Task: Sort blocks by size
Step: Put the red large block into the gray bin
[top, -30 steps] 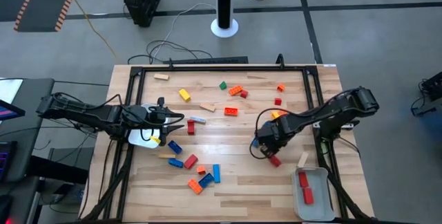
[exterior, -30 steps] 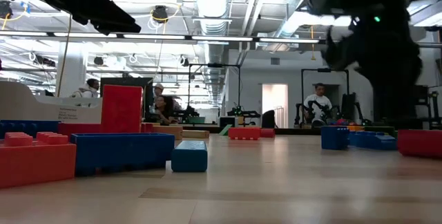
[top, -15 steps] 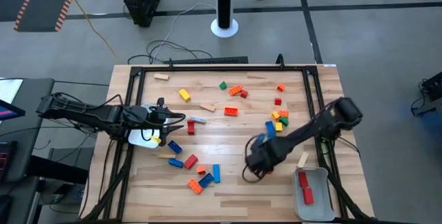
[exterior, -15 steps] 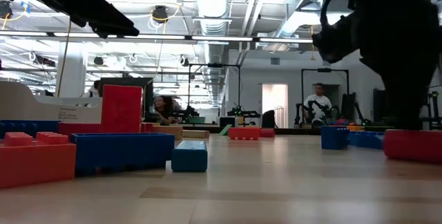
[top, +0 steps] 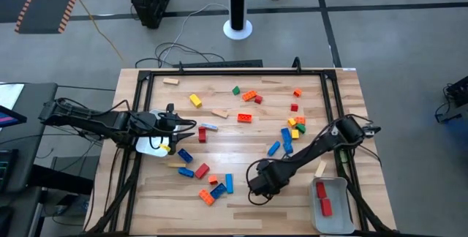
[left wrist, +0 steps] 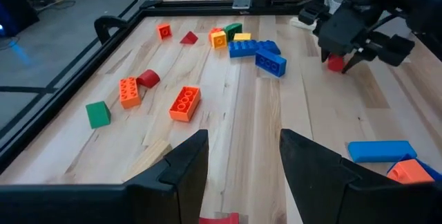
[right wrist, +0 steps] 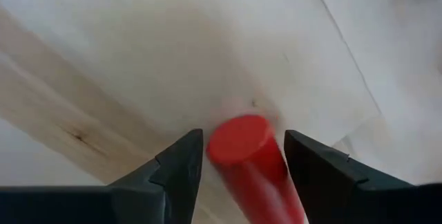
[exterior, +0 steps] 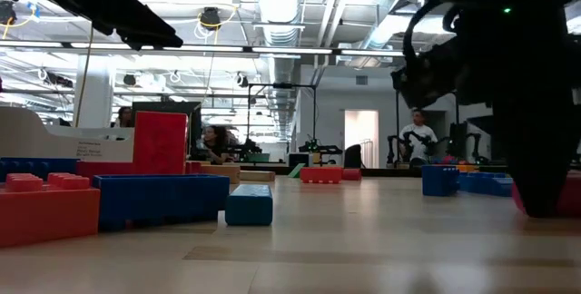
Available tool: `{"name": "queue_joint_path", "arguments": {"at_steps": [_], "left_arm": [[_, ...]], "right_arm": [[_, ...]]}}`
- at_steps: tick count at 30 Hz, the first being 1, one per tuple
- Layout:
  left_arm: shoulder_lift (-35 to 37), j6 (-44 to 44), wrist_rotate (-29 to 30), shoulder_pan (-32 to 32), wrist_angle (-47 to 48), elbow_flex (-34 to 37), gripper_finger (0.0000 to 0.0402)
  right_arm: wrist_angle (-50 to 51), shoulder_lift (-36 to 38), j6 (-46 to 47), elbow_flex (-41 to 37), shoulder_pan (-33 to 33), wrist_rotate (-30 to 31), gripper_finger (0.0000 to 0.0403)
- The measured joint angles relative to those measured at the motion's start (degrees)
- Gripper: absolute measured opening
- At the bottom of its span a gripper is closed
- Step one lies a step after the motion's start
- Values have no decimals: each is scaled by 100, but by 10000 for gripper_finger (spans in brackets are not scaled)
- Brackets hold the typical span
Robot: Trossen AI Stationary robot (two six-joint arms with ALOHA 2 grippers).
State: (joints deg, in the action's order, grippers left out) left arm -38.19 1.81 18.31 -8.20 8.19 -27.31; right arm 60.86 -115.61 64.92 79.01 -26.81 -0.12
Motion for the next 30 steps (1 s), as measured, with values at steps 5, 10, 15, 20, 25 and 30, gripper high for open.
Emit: {"name": "queue_joint_path", "arguments": {"at_steps": [5,10,15,20,25,30], "left_arm": [[2,-46,0,-1,-11,0,174],[2,-43,0,1,-10,0,174],[2,-38,0,1,-3,0,174],[2,-31,0,0,-3,0,174],[2,-30,0,1,-5,0,174],[2,16,0,1,12,0,174]], "right_arm": [[25,17,-201,-49,78,-105,187],[62,24,-483,-53,124,-177,147],[502,22,-597,-57,181,-173,147],[1183,132,-688,41,246,-129,148],[1826,539,-599,300,263,-196,151],[2635,1023,-129,660,122,-470,150]]}}
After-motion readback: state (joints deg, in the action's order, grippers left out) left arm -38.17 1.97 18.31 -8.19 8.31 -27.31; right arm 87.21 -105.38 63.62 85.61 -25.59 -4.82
